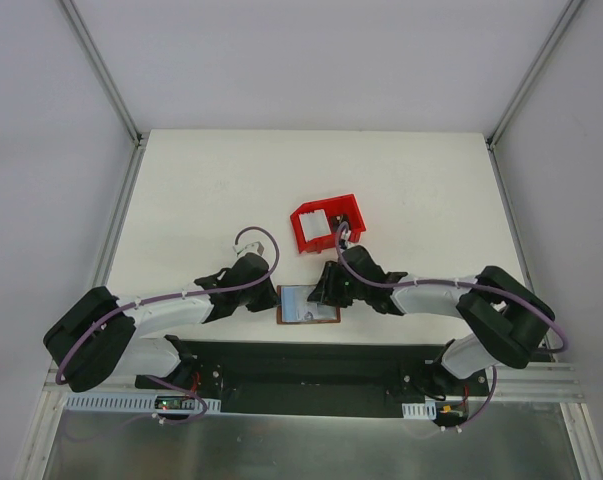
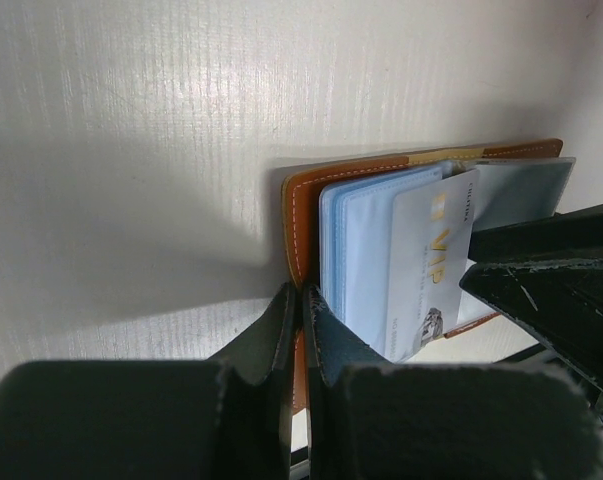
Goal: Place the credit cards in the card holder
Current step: Insert the credit card into the card holder.
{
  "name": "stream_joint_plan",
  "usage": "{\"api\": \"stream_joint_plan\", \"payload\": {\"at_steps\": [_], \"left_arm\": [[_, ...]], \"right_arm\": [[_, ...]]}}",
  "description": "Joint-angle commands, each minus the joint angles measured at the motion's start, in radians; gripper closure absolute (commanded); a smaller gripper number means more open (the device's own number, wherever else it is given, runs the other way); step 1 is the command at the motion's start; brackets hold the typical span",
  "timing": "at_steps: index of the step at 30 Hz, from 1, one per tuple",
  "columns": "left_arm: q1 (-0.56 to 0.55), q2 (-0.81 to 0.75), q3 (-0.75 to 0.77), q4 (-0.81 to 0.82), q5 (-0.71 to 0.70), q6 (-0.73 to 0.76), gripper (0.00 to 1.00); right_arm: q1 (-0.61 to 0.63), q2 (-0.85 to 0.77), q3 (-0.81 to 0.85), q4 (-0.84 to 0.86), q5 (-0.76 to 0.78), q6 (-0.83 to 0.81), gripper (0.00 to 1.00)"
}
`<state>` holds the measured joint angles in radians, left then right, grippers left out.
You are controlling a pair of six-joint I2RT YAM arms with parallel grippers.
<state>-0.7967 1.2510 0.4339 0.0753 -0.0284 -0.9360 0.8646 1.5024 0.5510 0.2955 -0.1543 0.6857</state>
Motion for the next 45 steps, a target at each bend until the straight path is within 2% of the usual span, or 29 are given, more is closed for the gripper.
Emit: {"api": "stream_joint_plan", "payload": {"at_steps": [1,17,20,25,30,36,45], "left_arm": [[0.007,-0.015,-0.015,-0.031,-0.011,0.000,1.00],[0.007,-0.016,-0.004,-0.031,-0.001,0.008,1.00],[0.008,-0.015,-0.003,-0.031,-0.001,0.008,1.00],[0.007,-0.015,0.000,-0.031,0.001,0.012,1.00],[0.007,-0.024,-0.003,-0.031,-0.002,0.014,1.00],[0.007,-0.094,-0.009,-0.037,0.004,0.014,1.00],[0.007,-0.177,-0.003,-0.043,0.015,0.014,1.00]], "right_arm": [[0.016,-0.004,0.041,-0.153,0.049,-0.066,0.62],[0.111,0.096,0.250,-0.245,-0.008,-0.133,0.66],[0.113,0.107,0.265,-0.243,-0.017,-0.146,0.70],[0.114,0.131,0.286,-0.239,-0.037,-0.169,0.85],[0.113,0.125,0.283,-0.239,-0.033,-0.184,0.86],[0.105,0.049,0.302,-0.366,0.090,-0.236,0.69],[0.119,0.008,0.354,-0.433,0.137,-0.267,0.60]]}}
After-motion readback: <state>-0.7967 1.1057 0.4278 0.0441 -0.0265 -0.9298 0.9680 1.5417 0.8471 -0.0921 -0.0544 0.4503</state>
